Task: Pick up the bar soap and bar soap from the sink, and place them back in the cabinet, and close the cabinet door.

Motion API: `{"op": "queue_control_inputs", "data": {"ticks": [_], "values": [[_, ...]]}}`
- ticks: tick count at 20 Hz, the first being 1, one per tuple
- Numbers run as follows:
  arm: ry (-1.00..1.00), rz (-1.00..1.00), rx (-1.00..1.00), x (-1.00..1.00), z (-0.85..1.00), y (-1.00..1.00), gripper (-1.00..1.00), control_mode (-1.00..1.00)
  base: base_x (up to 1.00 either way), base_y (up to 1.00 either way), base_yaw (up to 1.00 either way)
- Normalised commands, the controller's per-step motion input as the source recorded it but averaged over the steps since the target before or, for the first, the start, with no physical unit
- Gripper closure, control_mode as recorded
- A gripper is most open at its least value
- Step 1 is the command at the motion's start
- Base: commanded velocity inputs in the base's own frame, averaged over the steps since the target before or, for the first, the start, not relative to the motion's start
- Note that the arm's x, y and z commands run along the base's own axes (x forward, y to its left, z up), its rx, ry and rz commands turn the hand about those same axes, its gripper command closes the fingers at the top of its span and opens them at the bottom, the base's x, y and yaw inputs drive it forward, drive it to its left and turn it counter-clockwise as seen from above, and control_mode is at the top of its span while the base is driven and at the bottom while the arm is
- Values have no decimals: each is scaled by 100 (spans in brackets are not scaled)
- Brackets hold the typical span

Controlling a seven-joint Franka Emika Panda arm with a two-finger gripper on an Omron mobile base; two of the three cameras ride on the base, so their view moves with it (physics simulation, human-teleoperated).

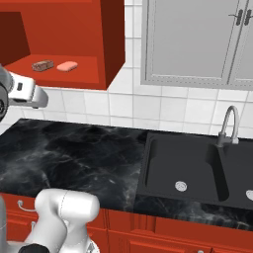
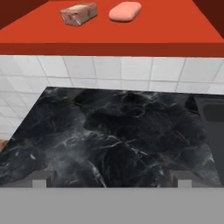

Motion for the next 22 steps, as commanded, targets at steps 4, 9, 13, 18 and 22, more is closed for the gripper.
{"op": "queue_control_inputs", "data": {"ticks": [4,9,13,18,22], "values": [[11,0,0,0,1,-2,-100,-100,0,0,0],[10,0,0,-4,0,-4,-100,-100,0,0,0],[6,0,0,-13,0,-4,-100,-100,0,0,0],[3,0,0,-28,0,0,-100,-100,0,0,0],[0,0,0,-46,0,8,-100,-100,0,0,0]]}}
